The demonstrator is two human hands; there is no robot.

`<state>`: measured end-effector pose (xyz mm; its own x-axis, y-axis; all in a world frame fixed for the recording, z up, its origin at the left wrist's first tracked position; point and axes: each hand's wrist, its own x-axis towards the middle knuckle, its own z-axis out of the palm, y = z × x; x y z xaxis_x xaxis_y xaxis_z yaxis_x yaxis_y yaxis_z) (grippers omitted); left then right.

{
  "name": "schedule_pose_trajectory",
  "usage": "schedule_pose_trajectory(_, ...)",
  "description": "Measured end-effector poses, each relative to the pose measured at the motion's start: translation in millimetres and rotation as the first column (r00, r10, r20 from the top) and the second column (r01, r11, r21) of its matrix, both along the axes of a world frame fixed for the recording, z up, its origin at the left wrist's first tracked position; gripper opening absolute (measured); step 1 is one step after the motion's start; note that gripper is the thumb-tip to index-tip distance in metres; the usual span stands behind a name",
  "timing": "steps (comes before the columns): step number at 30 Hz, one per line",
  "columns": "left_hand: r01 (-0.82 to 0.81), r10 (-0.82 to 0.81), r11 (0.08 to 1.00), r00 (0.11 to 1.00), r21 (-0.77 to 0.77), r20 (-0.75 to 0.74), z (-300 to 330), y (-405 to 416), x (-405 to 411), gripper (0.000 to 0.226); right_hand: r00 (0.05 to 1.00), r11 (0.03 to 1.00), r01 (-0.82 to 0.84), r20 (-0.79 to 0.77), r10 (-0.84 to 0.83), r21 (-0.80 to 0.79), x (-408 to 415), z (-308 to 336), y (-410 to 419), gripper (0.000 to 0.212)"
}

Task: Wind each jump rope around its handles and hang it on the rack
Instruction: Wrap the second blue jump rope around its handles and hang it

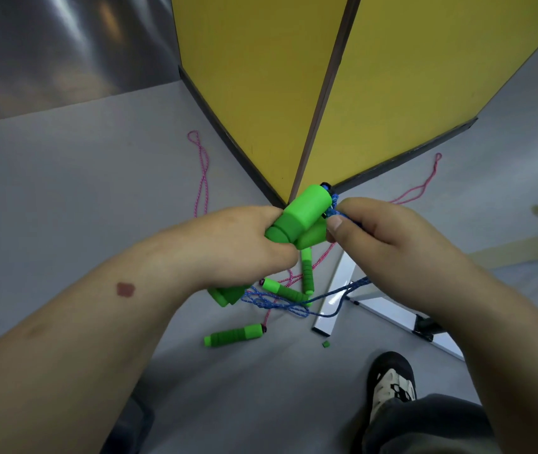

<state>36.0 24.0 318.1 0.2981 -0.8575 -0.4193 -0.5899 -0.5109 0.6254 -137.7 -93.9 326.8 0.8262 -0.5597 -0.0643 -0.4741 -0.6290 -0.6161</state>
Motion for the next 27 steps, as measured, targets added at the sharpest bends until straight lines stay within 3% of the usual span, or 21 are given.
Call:
schedule_pose_trajectory(3,-0.086,0.083,0.996,0.961,0.002,-0.263,-2,-1,0,0.02,0.977,0.987,0.119,0.164,-0.137,0.112,1,-4,-6,0.034)
schedule_pose_trajectory(5,-0.119,0.111,0.993,0.886,0.011,-0.45,-2,-2,-2,0.027,0.933,0.953,0.181,0.264,-0.244,0.242,1,-7,-12,0.031)
schedule_pose_trajectory(9,-0.154,0.132,0.988,0.73,0.027,-0.671,2,-1,-4,0.009,0.837,0.87,0.206,0.38,-0.394,0.448,4,-6,-15,0.026)
schedule_pose_trajectory(14,-0.124,0.101,0.992,0.702,0.018,-0.705,1,1,-3,0.038,0.768,0.783,0.156,0.426,-0.479,0.602,9,-6,-13,0.029)
schedule_pose_trajectory(19,-0.178,0.116,0.984,0.602,0.01,-0.79,2,2,-7,0.037,0.72,0.647,0.023,0.436,-0.539,0.762,16,-7,-7,0.031)
schedule_pose_trajectory(27,-0.17,0.096,0.985,0.556,0.0,-0.826,1,0,-8,0.036,0.657,0.616,0.068,0.43,-0.62,0.785,16,-2,-5,0.031)
